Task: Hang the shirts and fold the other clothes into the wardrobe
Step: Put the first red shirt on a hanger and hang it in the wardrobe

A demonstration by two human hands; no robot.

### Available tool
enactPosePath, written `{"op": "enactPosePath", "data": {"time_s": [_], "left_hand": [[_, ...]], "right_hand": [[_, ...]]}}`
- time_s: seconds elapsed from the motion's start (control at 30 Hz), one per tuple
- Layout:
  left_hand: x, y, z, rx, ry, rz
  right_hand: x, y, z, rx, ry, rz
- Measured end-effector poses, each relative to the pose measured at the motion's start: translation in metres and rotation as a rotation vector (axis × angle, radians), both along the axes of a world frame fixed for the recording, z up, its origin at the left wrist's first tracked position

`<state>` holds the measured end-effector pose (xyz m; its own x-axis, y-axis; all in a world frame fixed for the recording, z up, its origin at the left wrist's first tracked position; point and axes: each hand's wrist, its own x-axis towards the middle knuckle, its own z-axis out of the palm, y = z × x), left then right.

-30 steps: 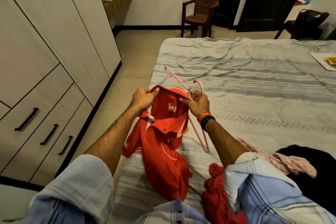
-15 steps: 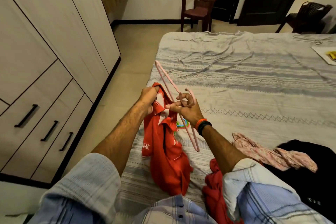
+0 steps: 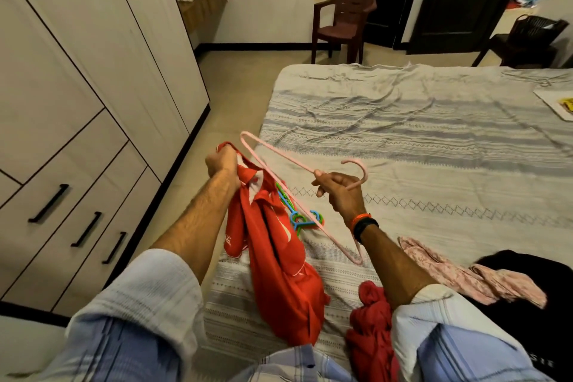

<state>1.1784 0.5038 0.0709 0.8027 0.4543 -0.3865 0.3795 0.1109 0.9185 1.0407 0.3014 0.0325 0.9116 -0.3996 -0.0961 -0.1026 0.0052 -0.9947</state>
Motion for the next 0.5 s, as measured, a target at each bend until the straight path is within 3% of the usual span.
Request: {"op": "enactPosePath", "data": {"time_s": [0.1, 0.2, 0.37, 0.5], "left_hand": [[-0.001, 0.006, 0.008, 0.109, -0.046, -0.021], [-0.005, 0.008, 0.016, 0.361, -0.089, -0.127], [-0.017, -0.002, 0.029, 0.844, -0.179, -0.56], [-0.031, -0.022, 0.035, 0.954, -0.255, -0.754]], "right_hand": [[-0.002, 0.001, -0.002, -0.029, 0.024, 0.066], [0.0, 0.001, -0.007, -0.051, 0.042, 0.097], [0.017, 0.017, -0.007, -0.202, -0.005, 0.183], [0.034, 0.038, 0.004, -0.325, 0.001, 0.156]]}}
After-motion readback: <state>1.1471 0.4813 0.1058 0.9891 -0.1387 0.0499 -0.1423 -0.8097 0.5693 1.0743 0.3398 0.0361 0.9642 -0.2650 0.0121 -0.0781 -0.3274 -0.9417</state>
